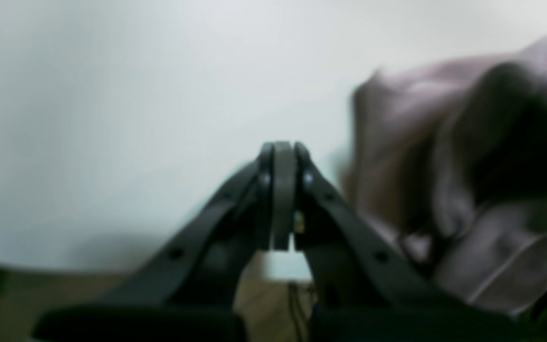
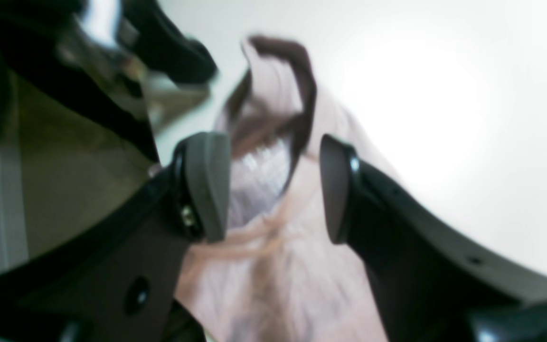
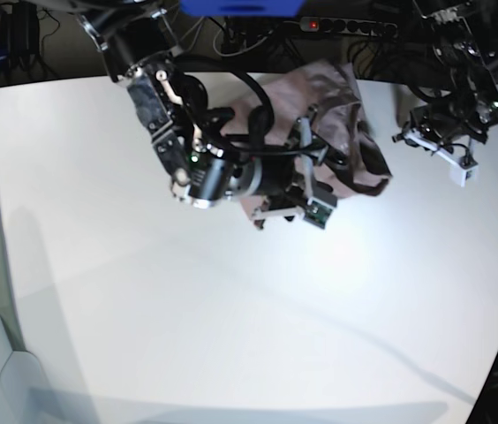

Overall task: Layout the t-shirt on the table in an organized manner, then fold the t-shirt properly
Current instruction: 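Fold the held end over the shirt with both grippers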

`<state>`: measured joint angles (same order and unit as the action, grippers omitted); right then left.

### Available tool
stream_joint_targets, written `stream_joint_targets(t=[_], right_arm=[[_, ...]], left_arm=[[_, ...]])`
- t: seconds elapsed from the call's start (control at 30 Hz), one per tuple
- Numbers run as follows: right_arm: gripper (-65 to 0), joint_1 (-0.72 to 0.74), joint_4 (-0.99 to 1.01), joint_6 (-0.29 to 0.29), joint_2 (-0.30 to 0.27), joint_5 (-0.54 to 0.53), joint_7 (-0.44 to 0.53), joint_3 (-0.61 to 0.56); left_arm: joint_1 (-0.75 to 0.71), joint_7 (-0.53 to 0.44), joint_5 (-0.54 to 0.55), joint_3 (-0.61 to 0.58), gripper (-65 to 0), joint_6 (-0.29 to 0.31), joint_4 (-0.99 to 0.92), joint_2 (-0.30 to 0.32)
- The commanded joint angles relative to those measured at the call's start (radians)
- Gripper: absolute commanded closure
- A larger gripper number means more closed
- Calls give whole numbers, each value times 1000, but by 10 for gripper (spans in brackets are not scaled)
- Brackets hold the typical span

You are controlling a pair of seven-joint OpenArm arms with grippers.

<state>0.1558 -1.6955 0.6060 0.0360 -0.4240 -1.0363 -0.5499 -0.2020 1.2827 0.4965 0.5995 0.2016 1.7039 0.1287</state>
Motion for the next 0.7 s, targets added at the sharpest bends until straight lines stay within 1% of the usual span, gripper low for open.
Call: stream_joint_targets(t=[0.0,0.07,0.2,0.3,0.37,0.43,0.53,0.6,0.67], right_arm=[[-306,11,-19,9,11,-19,24,-2],[-306,3,-12,9,6,-19,27,-3],[-305,-38,-10,9,5,-19,31,-5],[-305,-77,15,9,5,-17,31,-6],[-305,-86,64,9,5,-17,40,-16],[-305,-88,133,9,-9,-17,83,-46],[-305,-84,205,9,-21,-17,146,-97],[-305,-83,220,9,-31,-17,150,-103],[-305,-75,188,9,-35,-17,146,-105]], left_arm=[[8,-7,9,3,-1,-4,28,25],[-3,-7,11,23,-1,-4,35,55],[-3,-5,11,109,-1,-3,55,76],[14,-4,20,152,-1,-3,57,108],[19,-4,54,155,-1,-3,55,124],[19,-4,100,165,-1,-3,54,144],[19,-4,161,205,-1,-3,54,148],[19,-4,189,224,-1,-3,51,150],[19,-4,195,238,-1,-3,52,153]])
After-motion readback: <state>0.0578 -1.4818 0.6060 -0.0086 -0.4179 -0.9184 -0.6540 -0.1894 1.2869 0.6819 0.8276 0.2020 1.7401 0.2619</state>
